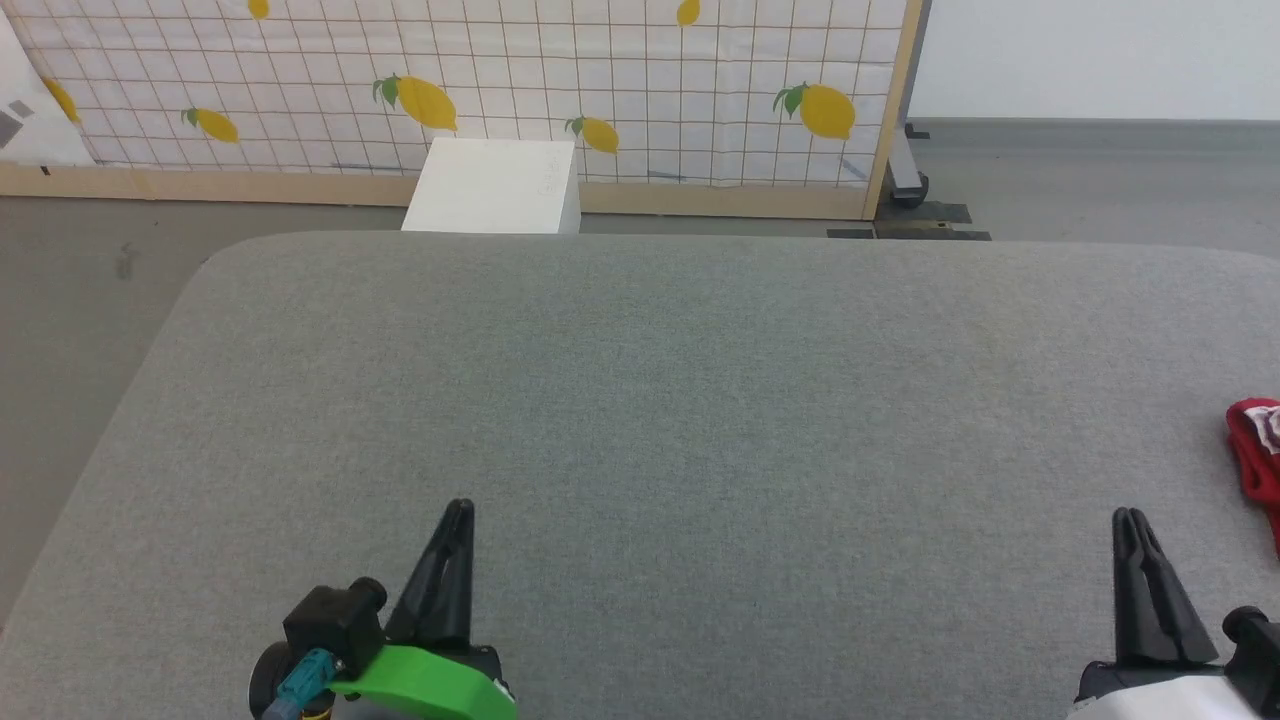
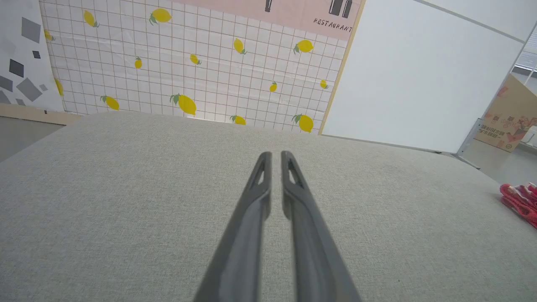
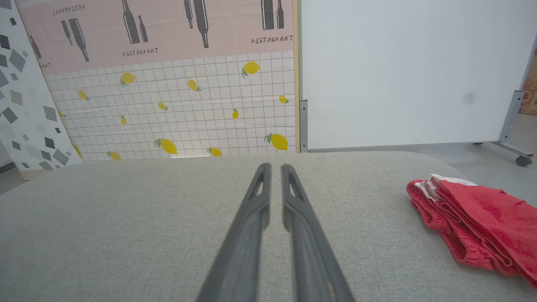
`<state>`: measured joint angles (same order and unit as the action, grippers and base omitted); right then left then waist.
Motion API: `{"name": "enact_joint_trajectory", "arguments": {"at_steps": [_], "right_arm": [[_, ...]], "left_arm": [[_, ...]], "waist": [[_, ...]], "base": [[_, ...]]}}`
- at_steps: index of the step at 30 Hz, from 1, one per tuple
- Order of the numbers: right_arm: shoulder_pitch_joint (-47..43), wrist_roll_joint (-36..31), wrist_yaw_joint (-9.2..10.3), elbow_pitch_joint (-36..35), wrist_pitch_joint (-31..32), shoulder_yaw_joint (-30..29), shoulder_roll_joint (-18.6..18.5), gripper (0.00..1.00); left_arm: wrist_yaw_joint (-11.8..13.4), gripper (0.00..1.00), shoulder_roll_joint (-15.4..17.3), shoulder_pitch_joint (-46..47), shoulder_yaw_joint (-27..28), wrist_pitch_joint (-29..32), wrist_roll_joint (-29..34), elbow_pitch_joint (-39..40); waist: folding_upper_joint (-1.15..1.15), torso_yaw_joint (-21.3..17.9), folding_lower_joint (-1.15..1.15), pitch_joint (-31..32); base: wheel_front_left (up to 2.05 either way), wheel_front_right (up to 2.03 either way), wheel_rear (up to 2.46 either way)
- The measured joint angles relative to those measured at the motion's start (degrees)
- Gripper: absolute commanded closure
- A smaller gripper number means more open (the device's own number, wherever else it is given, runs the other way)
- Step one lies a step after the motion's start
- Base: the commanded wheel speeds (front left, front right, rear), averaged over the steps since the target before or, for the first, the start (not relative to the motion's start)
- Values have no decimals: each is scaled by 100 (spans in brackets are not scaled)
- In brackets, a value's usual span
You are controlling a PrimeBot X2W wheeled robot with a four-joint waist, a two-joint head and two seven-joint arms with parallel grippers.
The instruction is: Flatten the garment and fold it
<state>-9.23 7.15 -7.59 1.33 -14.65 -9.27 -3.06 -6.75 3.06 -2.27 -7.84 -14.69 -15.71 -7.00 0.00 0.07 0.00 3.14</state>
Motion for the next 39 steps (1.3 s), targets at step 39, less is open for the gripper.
{"name": "enact_joint_trajectory", "arguments": {"at_steps": [39], "right_arm": [[153,-167,0,-15,407,241,0,100]], "left_arm": [[174,100,0,9,189,402,379,175]], "waist": [[0,-2,0,-91]], "base": [[0,0,0]]}}
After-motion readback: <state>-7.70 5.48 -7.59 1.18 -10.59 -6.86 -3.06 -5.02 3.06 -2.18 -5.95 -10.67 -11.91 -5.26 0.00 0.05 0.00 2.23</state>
